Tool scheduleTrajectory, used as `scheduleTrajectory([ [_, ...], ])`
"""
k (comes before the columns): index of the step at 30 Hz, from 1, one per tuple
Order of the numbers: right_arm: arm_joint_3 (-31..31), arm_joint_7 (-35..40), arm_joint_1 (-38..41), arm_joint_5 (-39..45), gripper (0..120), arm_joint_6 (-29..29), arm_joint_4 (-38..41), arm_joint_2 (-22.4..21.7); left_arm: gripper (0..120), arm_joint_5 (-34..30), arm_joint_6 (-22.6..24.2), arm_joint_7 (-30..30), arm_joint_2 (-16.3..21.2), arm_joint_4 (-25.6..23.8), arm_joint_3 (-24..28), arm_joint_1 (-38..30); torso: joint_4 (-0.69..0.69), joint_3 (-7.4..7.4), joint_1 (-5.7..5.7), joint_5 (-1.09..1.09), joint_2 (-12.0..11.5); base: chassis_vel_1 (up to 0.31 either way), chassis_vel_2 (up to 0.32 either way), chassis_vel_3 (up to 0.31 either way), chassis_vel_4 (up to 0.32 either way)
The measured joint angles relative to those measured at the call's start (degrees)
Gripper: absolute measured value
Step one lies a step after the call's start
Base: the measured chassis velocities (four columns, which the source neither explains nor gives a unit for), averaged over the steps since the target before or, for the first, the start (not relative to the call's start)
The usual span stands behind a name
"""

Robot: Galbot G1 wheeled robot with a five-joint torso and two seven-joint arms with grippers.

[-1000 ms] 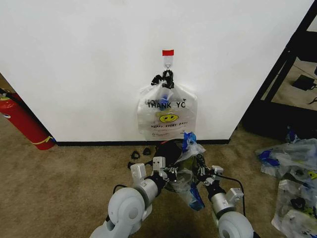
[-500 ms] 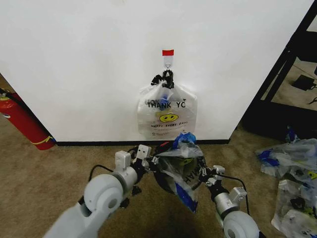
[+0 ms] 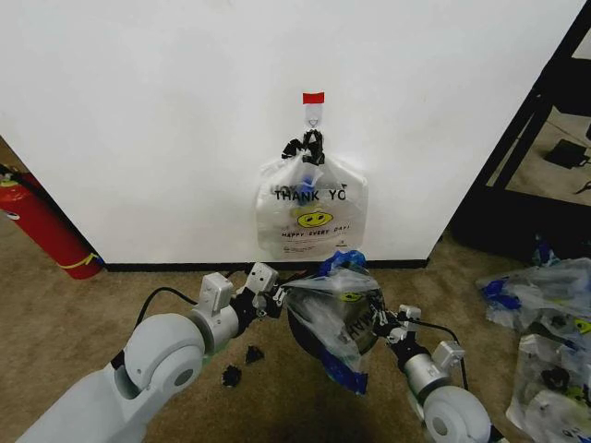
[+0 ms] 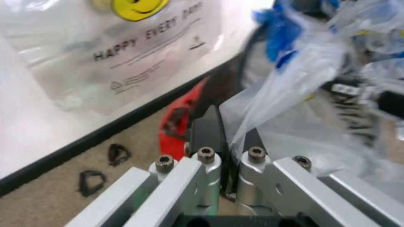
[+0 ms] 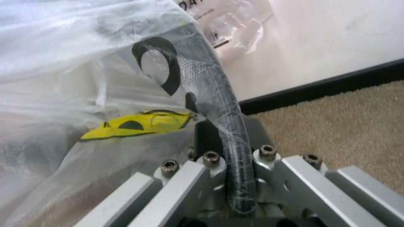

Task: Pick up the garbage bag from the wall and place it over the trash bin.

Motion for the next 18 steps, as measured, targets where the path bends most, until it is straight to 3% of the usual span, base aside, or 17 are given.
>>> scheduleTrajectory([
  [13,1.5,-9.6,-0.2,1.8,0,0.0,-2.0,-3.1,0,2.2,0.4,0.5,0.4,6.8,-0.4,-1.5,0.01,0.0,0.0,0.0,0.0,0.0,0.0,0.0,0.0],
  [18,1.5,-12.0,0.1,1.2,0,1.9,-2.8,-2.8,0,2.1,0.2,0.4,0.0,6.2,-0.4,-0.3,0.0,0.0,0.0,0.0,0.0,0.0,0.0,0.0,0.0],
])
